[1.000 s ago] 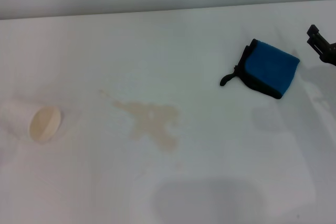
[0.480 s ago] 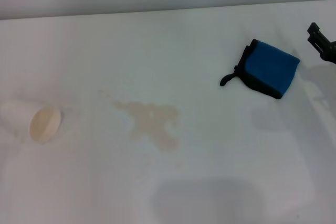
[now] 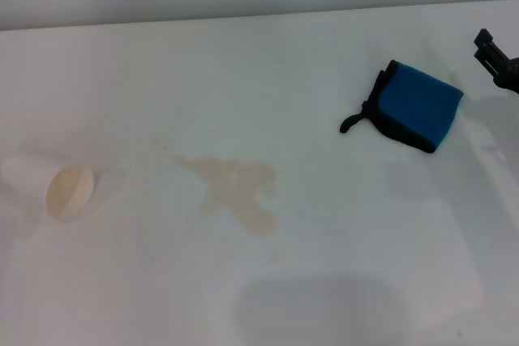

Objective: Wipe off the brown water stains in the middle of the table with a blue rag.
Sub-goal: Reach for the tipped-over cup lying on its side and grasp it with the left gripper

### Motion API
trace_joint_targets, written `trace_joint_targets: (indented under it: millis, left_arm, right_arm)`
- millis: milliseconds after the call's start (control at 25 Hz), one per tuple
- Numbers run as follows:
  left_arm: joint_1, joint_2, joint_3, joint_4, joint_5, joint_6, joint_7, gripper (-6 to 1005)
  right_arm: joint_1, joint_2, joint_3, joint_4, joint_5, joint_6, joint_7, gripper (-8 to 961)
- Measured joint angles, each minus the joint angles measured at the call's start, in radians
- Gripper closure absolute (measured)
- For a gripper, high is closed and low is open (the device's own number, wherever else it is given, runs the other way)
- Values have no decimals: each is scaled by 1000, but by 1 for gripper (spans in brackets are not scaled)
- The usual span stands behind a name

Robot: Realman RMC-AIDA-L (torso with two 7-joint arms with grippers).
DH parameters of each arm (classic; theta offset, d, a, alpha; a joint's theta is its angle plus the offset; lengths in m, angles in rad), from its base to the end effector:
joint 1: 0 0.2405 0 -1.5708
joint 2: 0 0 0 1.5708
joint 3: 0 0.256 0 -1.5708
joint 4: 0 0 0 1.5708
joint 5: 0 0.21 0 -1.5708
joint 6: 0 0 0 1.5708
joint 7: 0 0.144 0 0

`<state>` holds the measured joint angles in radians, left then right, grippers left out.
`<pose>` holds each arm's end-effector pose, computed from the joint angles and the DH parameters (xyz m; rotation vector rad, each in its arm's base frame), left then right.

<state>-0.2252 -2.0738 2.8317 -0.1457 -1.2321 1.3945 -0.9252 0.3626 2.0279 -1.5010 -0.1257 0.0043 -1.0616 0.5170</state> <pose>-0.4076 0.2279 0.0269 -1.4416 -1.0369 -0.9690 0.3831 0.3158 0.0223 -1.5216 0.8149 0.7148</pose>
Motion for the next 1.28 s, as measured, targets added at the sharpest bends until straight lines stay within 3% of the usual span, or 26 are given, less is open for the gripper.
trace_joint_targets:
  millis: [400,640,800,920,1040,1120,1280]
  left_arm:
    - [-48,4,4,-9,0,-15,-45,169]
    - [-159,53,11,-113,122,-25,-327,169]
    - [-213,81,11,-133,175,-26,-390,169]
    - [-222,73,9,-145,152,-26,-378,170]
    - [-210,44,4,-167,104,-29,-329,170]
    - [-183,20,1,-173,48,-33,-283,170]
    - [-130,2,2,-149,-30,-34,-193,171]
  right_arm:
    - [11,-2,4,-1,4,7,0,93]
    - [21,-3,4,-2,5,16,-1,93]
    - [25,-2,4,-1,5,19,-1,93]
    - [24,-1,4,-2,5,19,-1,93]
    - [23,0,5,0,11,19,0,93]
    - [23,0,5,2,16,19,0,93]
    - [24,0,5,2,17,19,0,93]
